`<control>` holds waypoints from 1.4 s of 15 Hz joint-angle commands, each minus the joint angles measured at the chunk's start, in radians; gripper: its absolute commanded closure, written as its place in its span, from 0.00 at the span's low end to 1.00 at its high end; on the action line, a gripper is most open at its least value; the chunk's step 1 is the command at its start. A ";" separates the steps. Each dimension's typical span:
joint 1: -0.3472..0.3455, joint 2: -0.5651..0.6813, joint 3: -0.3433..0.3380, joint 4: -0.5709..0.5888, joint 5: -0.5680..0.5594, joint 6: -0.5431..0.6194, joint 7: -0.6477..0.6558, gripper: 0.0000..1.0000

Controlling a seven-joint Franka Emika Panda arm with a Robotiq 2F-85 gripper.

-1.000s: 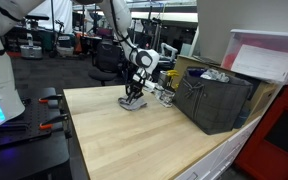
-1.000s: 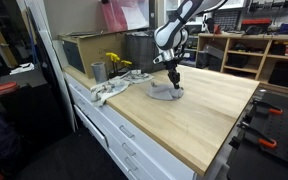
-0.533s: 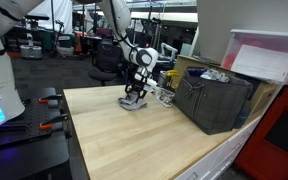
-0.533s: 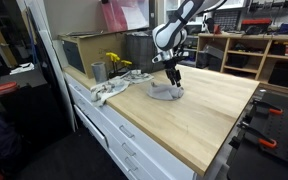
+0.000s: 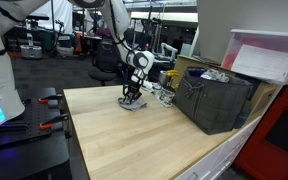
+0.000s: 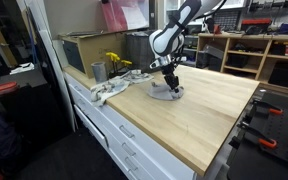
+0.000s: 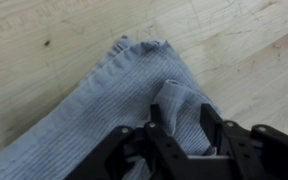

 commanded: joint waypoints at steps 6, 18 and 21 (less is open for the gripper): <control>-0.028 -0.066 -0.023 -0.052 -0.006 0.019 -0.022 1.00; 0.026 -0.324 0.108 -0.139 0.015 0.015 -0.142 0.99; 0.053 -0.387 0.120 -0.175 0.005 0.005 -0.189 0.99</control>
